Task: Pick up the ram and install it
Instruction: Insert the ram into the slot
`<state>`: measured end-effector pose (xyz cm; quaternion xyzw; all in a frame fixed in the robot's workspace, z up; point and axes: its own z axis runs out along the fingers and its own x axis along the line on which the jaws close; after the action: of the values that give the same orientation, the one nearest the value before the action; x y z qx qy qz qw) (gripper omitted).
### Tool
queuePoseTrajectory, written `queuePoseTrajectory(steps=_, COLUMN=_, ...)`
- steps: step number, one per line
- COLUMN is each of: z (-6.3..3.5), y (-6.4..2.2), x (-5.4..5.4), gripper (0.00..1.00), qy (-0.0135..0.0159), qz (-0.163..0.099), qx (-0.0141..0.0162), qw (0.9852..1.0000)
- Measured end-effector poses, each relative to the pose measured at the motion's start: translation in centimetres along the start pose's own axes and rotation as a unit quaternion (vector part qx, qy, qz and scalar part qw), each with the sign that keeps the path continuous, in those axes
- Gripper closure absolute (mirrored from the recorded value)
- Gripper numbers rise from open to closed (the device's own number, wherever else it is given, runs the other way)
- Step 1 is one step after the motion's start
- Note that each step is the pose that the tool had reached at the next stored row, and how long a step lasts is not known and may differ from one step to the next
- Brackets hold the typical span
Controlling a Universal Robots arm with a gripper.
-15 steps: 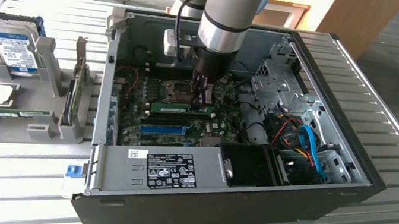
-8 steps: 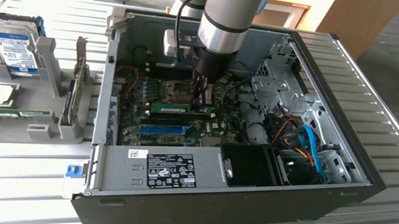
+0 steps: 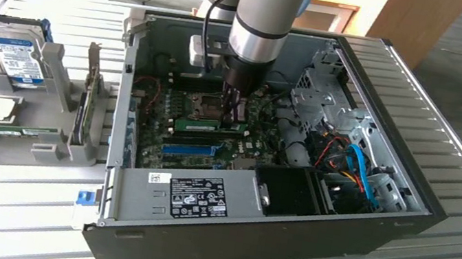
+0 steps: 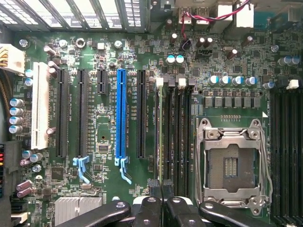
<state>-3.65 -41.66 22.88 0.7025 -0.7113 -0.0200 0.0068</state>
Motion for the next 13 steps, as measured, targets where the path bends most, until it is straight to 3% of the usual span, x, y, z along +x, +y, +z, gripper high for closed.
queuePoseTrajectory(steps=13, z=0.32, y=-0.01, x=0.01, gripper=0.88, qy=0.0, qz=0.0, qx=0.001, qw=1.0)
